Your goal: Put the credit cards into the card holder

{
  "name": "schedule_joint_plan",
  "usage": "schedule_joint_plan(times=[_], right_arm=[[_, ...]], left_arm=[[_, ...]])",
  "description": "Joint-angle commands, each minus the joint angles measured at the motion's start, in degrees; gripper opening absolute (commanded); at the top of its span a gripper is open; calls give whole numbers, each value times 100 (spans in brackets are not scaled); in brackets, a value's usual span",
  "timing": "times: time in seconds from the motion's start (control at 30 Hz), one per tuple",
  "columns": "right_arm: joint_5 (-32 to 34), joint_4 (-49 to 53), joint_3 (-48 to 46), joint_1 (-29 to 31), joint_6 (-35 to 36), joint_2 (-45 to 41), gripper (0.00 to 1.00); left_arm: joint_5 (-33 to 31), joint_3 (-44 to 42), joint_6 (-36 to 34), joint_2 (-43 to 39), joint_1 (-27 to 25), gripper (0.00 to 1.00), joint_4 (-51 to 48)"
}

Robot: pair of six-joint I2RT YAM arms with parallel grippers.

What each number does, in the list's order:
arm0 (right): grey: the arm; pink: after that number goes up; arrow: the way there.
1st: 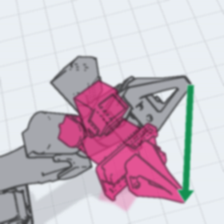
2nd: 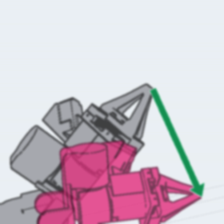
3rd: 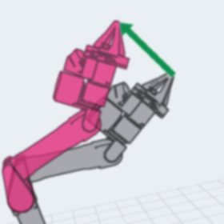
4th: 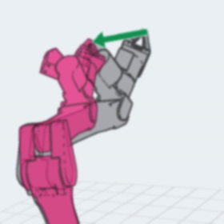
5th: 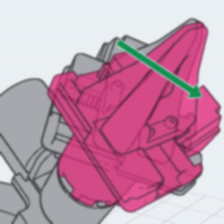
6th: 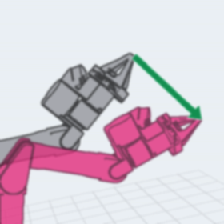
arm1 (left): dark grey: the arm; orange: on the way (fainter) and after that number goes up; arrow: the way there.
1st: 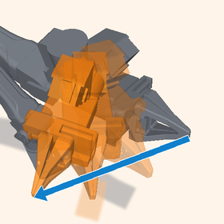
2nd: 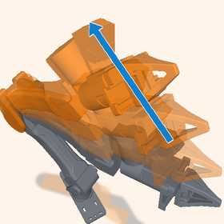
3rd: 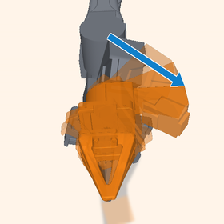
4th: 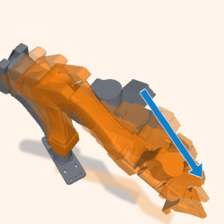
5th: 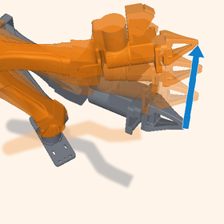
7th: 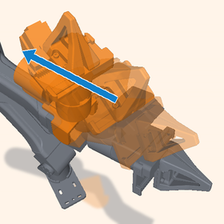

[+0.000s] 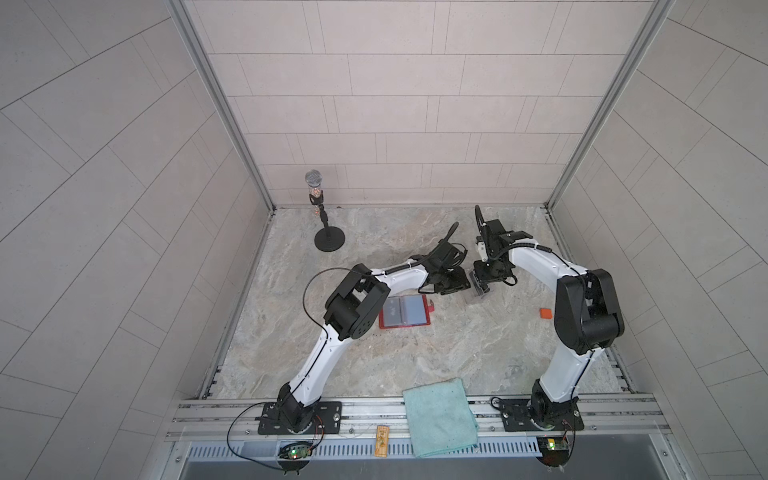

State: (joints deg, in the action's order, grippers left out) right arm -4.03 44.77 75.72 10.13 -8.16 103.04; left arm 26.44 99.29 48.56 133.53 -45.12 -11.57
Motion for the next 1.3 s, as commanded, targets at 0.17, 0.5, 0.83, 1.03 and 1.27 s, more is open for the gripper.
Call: schedule_joint_plan(times=[0.17, 0.5, 0.83, 1.03, 1.27], right_arm=[[491, 290, 74, -11, 8, -316, 40], [398, 418, 120, -11, 35, -495, 33], [367, 440, 127, -11, 36, -530, 21], [382, 444, 118, -11, 30, -599, 9], [303, 462, 111, -20, 15, -684, 0]], left_arm=[[-262, -217, -100, 122, 23, 50, -521], [-246, -218, -101, 110, 48, 50, -513], [-218, -208, -101, 116, 65, 50, -509], [-192, -210, -101, 113, 61, 49, -487], [-96, -207, -83, 112, 60, 50, -429]])
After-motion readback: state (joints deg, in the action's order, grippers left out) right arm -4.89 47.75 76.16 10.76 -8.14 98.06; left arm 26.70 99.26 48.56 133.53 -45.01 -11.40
